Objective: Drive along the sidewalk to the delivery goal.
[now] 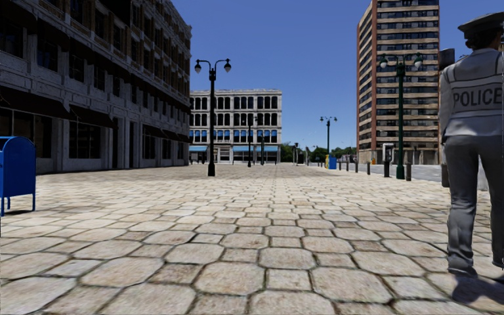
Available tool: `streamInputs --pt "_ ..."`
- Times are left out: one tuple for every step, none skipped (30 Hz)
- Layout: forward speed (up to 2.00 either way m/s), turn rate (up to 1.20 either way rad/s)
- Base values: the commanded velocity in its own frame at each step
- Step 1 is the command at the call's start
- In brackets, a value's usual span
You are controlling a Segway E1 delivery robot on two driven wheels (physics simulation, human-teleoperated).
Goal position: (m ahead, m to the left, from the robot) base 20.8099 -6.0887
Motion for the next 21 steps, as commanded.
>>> streamInputs --pt "2.00 0.00" --pt "2.00 0.00" --pt "2.00 0.00" --pt "2.00 0.00" --pt "2.00 0.00" --pt "2.00 -0.20" --pt "2.00 -0.20" --pt "2.00 -0.41" --pt "2.00 -0.59" --pt "2.00 -0.70" --pt "2.00 -0.70" --pt "2.00 -0.78" --pt "2.00 -0.82" --pt "2.00 -0.93" --pt "2.00 -0.99" --pt "2.00 -1.01" --pt "2.00 -1.01" --pt "2.00 -1.01" --pt "2.00 -1.01" --pt "2.00 -0.26" --pt "2.00 -0.07"
